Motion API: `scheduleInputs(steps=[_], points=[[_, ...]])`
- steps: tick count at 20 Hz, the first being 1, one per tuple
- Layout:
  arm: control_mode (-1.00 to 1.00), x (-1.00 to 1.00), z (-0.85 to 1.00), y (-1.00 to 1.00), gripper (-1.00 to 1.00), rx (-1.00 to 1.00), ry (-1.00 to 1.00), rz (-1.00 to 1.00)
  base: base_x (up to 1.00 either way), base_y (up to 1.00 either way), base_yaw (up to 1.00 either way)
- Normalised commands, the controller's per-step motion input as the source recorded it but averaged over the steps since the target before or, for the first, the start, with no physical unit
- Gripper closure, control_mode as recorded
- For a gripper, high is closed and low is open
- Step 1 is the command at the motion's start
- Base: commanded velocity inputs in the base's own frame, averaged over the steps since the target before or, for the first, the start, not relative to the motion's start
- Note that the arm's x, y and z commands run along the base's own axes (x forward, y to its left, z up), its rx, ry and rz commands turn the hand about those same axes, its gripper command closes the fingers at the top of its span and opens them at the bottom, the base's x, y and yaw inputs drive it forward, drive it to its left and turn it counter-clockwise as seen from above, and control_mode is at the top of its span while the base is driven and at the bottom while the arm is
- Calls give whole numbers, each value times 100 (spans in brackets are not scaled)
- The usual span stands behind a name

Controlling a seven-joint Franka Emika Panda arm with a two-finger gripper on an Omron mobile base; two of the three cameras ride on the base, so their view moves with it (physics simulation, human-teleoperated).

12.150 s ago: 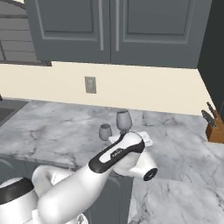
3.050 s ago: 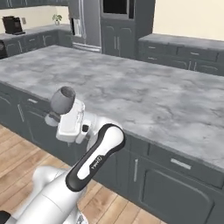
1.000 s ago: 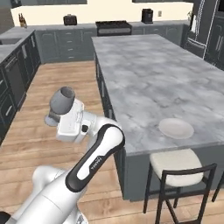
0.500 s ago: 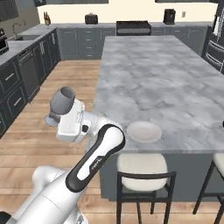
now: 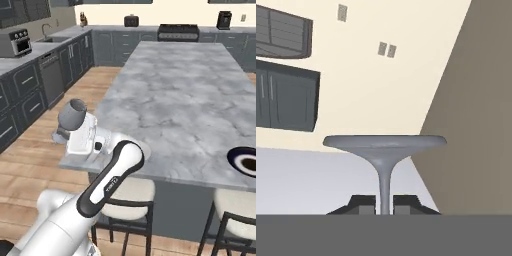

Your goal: Retrieve the wine glasses from the counter and place one next to each plate.

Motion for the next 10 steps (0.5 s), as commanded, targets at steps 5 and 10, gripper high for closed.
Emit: scheduleInputs(steps=[5,10], points=[[100,0,0,0,100,0,0,0,20,-100,22],[100,0,0,0,100,0,0,0,71,-99,0]])
